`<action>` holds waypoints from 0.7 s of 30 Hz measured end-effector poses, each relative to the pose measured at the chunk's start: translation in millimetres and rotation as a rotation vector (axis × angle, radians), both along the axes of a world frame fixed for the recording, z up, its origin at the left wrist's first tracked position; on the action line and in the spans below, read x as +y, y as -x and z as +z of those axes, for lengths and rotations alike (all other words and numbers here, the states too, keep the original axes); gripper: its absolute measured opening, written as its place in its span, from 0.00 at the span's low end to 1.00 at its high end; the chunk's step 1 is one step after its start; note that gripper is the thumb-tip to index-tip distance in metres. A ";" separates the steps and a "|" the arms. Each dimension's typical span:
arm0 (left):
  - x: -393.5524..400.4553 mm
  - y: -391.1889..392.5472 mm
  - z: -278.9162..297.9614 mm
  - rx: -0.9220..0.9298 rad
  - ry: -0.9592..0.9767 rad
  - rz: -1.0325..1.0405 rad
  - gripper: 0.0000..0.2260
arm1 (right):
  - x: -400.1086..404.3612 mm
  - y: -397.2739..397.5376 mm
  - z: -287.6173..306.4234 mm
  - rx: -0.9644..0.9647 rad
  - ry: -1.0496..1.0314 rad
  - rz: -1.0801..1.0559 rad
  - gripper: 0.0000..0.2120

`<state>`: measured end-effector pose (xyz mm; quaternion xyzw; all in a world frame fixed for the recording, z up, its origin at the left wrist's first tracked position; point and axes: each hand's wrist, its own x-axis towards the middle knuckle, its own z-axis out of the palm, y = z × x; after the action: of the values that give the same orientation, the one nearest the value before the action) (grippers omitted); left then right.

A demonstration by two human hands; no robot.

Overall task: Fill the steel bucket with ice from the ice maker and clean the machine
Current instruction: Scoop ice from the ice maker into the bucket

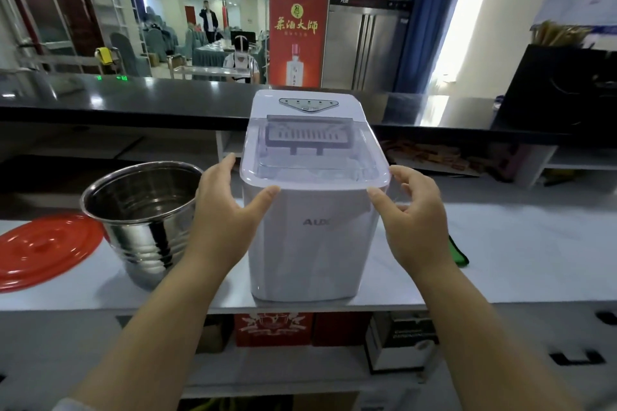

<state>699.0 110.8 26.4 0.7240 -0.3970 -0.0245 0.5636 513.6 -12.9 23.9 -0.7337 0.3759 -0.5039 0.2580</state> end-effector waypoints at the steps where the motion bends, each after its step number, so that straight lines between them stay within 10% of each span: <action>1: -3.1 0.3 0.1 0.004 -0.007 -0.002 0.34 | -3.0 -0.6 -0.6 0.021 -0.016 0.004 0.21; 21: -17.7 0.0 -3.5 0.054 0.125 -0.051 0.31 | -19.3 -2.7 7.8 -0.011 -0.171 0.221 0.35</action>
<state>699.0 93.1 22.9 0.6763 -0.4007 -0.0333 0.6172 516.2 -32.1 31.7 -0.7432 0.3330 -0.4424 0.3755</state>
